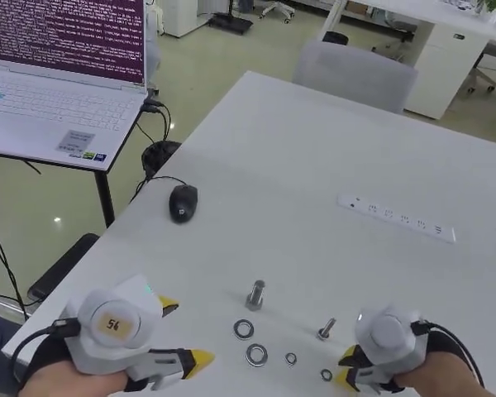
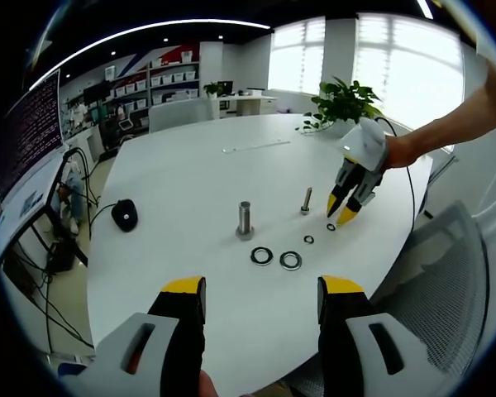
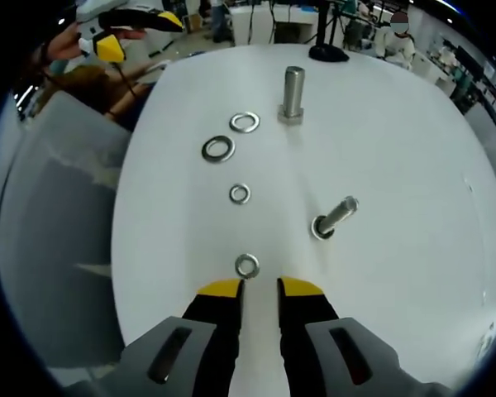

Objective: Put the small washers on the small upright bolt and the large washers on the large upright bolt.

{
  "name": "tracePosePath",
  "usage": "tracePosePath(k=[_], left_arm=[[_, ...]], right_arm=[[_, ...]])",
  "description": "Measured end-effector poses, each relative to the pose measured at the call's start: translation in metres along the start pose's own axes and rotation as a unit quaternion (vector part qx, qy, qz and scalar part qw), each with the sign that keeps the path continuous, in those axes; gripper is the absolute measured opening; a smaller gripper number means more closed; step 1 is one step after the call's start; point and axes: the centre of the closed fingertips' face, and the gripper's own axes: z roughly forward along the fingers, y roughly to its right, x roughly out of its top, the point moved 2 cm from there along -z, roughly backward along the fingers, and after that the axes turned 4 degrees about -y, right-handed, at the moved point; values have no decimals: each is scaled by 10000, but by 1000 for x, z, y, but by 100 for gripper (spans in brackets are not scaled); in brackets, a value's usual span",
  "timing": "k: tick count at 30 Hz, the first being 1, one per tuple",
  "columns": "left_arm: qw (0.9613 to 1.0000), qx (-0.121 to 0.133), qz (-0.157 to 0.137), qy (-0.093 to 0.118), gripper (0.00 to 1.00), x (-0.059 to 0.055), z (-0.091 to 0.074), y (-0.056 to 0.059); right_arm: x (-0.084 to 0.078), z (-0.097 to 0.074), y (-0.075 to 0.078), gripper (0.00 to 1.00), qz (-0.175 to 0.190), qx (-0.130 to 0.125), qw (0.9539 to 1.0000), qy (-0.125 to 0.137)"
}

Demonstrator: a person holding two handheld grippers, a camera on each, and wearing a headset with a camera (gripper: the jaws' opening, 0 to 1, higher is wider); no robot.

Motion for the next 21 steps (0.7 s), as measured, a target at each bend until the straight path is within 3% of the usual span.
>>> tracePosePath(k=[7,21], left_arm=[[10000,11,52,24,54,3,-1,-1],[10000,25,50,12,53,-1,-4,0]], right_arm=[[9,6,-5,18,-257,12,9997,-2],[7,5,-7,19,-769,-32,9970,-70]])
